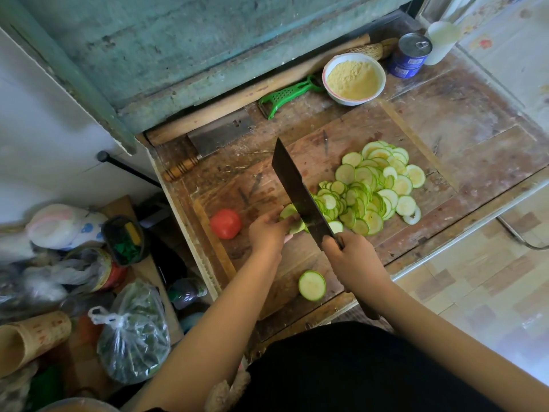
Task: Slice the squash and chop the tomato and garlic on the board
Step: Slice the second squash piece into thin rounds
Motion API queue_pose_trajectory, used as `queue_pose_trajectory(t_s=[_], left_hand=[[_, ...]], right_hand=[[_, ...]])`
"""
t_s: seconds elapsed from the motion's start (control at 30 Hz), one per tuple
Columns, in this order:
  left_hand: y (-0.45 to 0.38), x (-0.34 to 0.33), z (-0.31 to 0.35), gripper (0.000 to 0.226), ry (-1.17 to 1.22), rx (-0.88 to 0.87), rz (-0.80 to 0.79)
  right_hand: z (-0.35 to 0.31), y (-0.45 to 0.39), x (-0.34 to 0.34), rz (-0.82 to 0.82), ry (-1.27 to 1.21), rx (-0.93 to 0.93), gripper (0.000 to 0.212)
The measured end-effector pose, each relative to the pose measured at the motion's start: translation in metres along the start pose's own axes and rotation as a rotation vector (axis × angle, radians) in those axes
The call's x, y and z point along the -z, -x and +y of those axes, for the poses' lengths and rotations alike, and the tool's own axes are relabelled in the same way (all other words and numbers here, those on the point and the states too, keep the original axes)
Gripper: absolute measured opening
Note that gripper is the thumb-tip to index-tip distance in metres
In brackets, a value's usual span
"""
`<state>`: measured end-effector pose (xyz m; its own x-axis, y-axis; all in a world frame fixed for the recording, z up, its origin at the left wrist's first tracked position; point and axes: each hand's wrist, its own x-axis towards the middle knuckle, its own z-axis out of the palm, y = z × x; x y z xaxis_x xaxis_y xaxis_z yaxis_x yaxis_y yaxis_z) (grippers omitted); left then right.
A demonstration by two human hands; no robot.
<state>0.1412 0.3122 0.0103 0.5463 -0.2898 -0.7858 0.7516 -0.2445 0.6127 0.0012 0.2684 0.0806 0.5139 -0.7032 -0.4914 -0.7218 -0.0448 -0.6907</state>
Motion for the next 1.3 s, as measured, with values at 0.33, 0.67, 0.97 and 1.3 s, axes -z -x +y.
queue_pose_trajectory(t_s=[0.33,0.67,0.97,1.3], left_hand=[[0.003,0.002,0.0,0.04,-0.055,-0.036,0.004],[-0.001,0.004,0.002,0.04,-0.028,0.007,0.022],[-0.001,0.004,0.003,0.049,-0.035,-0.004,0.003],[0.001,0.004,-0.003,0.048,-0.189,-0.106,-0.003]], right_hand=[[-0.001,0.003,0.001,-0.012,-0.007,-0.016,0.034],[-0.007,0.0,-0.002,-0.031,0.029,-0.026,0.04],[-0.01,-0.006,-0.007,-0.038,0.048,-0.053,0.039],[-0.008,-0.025,-0.017,-0.108,0.075,-0.125,0.032]])
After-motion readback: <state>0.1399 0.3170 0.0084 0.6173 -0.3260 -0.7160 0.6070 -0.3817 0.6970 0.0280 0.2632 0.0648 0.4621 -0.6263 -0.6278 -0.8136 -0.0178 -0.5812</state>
